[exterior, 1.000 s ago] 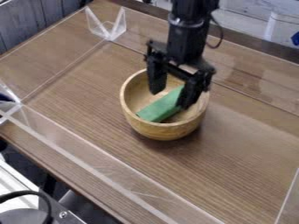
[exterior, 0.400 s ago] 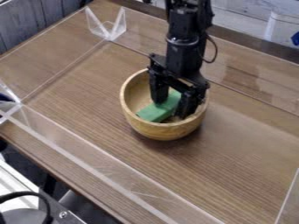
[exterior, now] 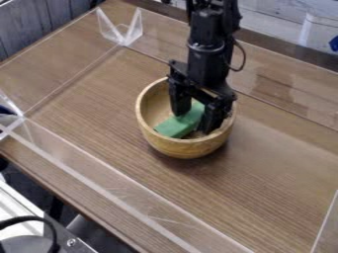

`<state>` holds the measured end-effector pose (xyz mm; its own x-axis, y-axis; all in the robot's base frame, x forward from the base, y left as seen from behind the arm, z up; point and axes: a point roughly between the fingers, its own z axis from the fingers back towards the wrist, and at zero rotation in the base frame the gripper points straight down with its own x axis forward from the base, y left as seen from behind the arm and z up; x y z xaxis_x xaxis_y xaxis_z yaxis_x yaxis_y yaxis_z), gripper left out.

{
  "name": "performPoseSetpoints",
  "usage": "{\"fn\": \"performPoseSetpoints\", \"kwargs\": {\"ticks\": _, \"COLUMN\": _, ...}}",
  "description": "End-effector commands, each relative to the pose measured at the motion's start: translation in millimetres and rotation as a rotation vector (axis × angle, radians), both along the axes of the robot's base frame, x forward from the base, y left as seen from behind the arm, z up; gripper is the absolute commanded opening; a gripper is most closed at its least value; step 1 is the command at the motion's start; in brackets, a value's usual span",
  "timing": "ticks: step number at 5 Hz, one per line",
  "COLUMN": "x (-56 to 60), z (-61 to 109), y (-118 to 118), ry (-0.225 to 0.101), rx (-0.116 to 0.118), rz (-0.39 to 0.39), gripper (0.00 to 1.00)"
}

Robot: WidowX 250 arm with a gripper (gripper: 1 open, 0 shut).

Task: Remove the green block from inside the brown bowl and put it on the table

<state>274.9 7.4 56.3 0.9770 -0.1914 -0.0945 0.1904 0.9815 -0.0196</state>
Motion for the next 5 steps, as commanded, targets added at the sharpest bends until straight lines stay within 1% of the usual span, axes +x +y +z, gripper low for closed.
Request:
{"fn": "performPoseSetpoints", "kwargs": {"ticks": 1, "x": 8.2, "z": 19.4, "y": -2.3, "ry": -0.083, "rx": -0.001, "rz": -0.022, "gripper": 1.00}}
{"fn": "performPoseSetpoints", "kwargs": {"ticks": 3, "x": 6.7, "z": 17.2, "y": -4.1, "ry": -0.088, "rx": -0.004, "rz": -0.030, "gripper": 1.00}}
{"fn": "performPoseSetpoints", "kwargs": {"ticks": 4, "x": 7.4, "z": 22.2, "y": -5.0, "ry": -0.100, "rx": -0.005, "rz": -0.036, "gripper": 1.00}}
{"fn": "performPoseSetpoints", "kwargs": {"ticks": 5, "x": 8.5, "z": 18.4, "y": -4.5, "ry": -0.097, "rx": -0.004, "rz": -0.037, "gripper": 1.00}}
